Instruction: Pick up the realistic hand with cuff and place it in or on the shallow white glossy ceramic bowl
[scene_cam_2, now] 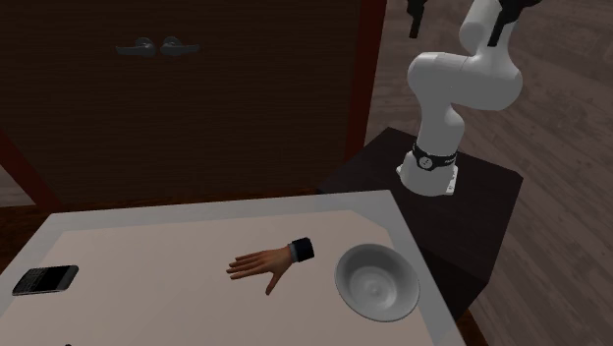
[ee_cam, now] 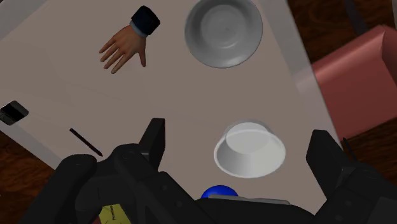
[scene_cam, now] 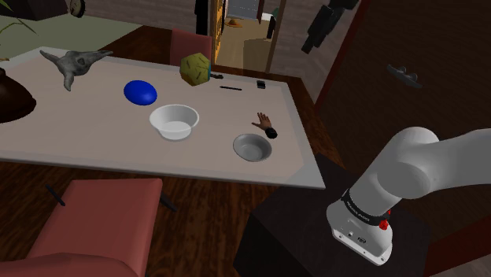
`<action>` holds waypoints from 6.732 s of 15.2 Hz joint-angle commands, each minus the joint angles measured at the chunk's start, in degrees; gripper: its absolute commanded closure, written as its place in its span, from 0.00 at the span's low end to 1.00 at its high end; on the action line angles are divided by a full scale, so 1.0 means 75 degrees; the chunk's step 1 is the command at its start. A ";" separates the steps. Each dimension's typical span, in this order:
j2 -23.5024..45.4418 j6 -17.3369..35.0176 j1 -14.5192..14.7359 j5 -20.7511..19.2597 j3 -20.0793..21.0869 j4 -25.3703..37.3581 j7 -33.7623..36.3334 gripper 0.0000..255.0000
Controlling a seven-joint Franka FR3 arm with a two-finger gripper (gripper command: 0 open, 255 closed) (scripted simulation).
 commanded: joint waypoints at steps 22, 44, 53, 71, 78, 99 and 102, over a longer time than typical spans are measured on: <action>0.3910 0.4152 -0.0918 -0.0057 -0.0647 -0.1302 0.0538 0.00; 0.8665 0.6863 -0.1526 0.0960 -0.1030 -0.0141 0.0321 0.00; 0.8906 0.7086 -0.1549 0.1045 -0.0976 -0.0125 0.0260 0.00; 0.8248 0.6480 -0.1464 0.0812 -0.1106 -0.0167 0.0459 1.00; 0.7640 0.5842 -0.1413 0.0590 -0.1195 -0.0125 0.0647 1.00; 0.5013 0.5495 -0.0471 0.0266 -0.0335 -0.2250 0.2715 1.00; 0.4573 0.5556 -0.0194 0.0375 0.0016 -0.2713 0.3253 1.00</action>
